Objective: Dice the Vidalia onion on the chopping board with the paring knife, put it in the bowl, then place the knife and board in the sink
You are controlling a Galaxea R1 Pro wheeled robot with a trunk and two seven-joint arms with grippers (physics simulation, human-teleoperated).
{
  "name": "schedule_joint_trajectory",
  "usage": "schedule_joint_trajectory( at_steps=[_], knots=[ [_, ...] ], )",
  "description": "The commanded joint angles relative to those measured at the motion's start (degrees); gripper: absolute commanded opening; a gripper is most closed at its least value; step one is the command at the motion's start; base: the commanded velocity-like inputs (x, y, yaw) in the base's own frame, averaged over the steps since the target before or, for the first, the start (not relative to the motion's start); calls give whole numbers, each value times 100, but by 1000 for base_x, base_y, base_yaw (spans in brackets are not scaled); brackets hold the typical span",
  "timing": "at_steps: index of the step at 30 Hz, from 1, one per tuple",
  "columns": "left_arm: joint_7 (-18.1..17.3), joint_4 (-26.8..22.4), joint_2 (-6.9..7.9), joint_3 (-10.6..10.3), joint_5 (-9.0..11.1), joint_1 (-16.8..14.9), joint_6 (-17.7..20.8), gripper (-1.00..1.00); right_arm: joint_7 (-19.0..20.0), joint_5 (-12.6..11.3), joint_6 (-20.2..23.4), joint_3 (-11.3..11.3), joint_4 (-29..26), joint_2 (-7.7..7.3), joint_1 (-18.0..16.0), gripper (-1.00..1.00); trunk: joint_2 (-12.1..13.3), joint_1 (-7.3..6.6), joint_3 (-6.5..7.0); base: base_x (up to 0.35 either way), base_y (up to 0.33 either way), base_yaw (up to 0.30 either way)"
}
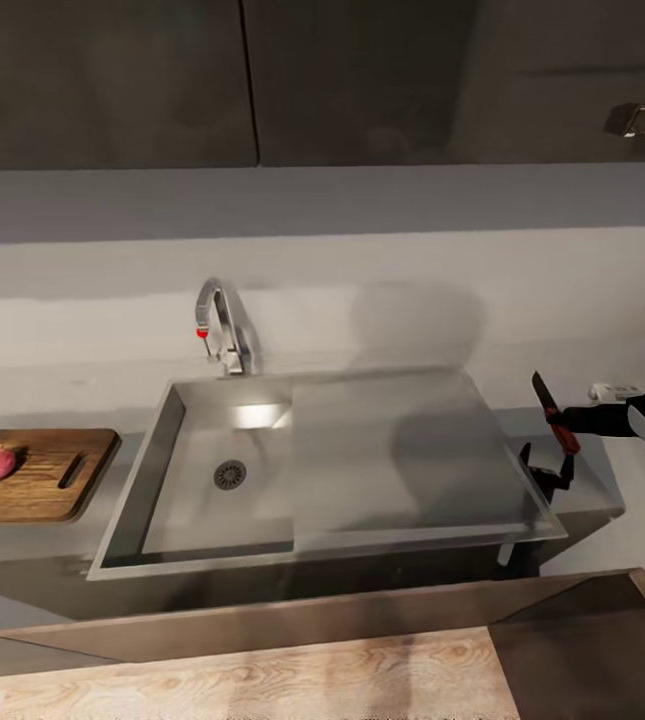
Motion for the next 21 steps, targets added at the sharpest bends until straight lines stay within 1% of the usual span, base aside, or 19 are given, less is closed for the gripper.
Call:
schedule_joint_trajectory(
  at_steps=[1, 21],
  knots=[
    [1, 26, -2, -49, 57, -10, -44, 100, 37, 55, 20, 6, -10, -3, -3, 100, -11, 3, -18, 0, 0, 0],
    [1, 26, -2, -49, 57, -2, -43, 100, 37, 55, 20, 6, -4, -3, -3, 100, -11, 3, -181, 0, 0, 0]
  ],
)
